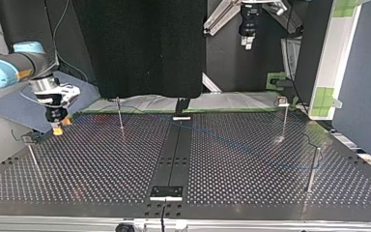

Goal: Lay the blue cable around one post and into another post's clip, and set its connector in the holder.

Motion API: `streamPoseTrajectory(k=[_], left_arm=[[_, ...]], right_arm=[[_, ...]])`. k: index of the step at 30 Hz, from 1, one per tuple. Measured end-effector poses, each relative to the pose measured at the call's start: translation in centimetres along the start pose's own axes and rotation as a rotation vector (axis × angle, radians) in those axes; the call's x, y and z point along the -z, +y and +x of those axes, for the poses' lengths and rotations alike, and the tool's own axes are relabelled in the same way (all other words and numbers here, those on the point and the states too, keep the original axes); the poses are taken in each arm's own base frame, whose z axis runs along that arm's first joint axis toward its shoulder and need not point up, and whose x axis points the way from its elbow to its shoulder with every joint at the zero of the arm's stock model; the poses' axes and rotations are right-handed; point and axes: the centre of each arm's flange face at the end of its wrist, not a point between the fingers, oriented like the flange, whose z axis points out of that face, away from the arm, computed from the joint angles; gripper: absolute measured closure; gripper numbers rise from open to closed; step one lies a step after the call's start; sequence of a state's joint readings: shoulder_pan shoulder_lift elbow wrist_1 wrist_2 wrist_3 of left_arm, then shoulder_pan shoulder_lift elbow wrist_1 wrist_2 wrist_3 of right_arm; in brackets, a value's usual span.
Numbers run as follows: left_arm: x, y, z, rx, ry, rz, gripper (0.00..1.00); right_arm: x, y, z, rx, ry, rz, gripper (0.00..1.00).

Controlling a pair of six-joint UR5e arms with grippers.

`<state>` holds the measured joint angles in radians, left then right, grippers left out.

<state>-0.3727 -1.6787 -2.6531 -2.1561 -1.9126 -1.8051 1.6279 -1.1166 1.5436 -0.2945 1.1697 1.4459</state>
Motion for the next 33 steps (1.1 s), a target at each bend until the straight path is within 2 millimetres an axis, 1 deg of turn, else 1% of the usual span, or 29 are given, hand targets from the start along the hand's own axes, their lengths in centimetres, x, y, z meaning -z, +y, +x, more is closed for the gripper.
streamPoseTrajectory(k=[6,12,15,20,33], left_arm=[[-1.6,-1.1,-1.2,0.038,-0.064,0.042,0.12],[-3.3,-2.1,-2.7,0.060,-0.140,0.063,0.12],[-3.9,-2.4,-3.2,0.067,-0.168,0.070,0.12],[-4.1,-2.6,-3.4,0.071,-0.182,0.074,0.12],[-4.3,-2.7,-3.6,0.073,-0.190,0.077,0.12]], right_arm=[[0.2,-3.1,-1.3,0.001,-0.021,0.005,0.00],[0.3,-6.2,-1.5,0.007,-0.039,0.007,0.00],[0.4,-7.6,-1.5,0.009,-0.049,0.008,0.00],[0.7,-10.2,-2.0,0.006,-0.070,0.009,0.00],[2.3,-16.9,-4.3,-0.069,-0.061,0.004,0.00]])
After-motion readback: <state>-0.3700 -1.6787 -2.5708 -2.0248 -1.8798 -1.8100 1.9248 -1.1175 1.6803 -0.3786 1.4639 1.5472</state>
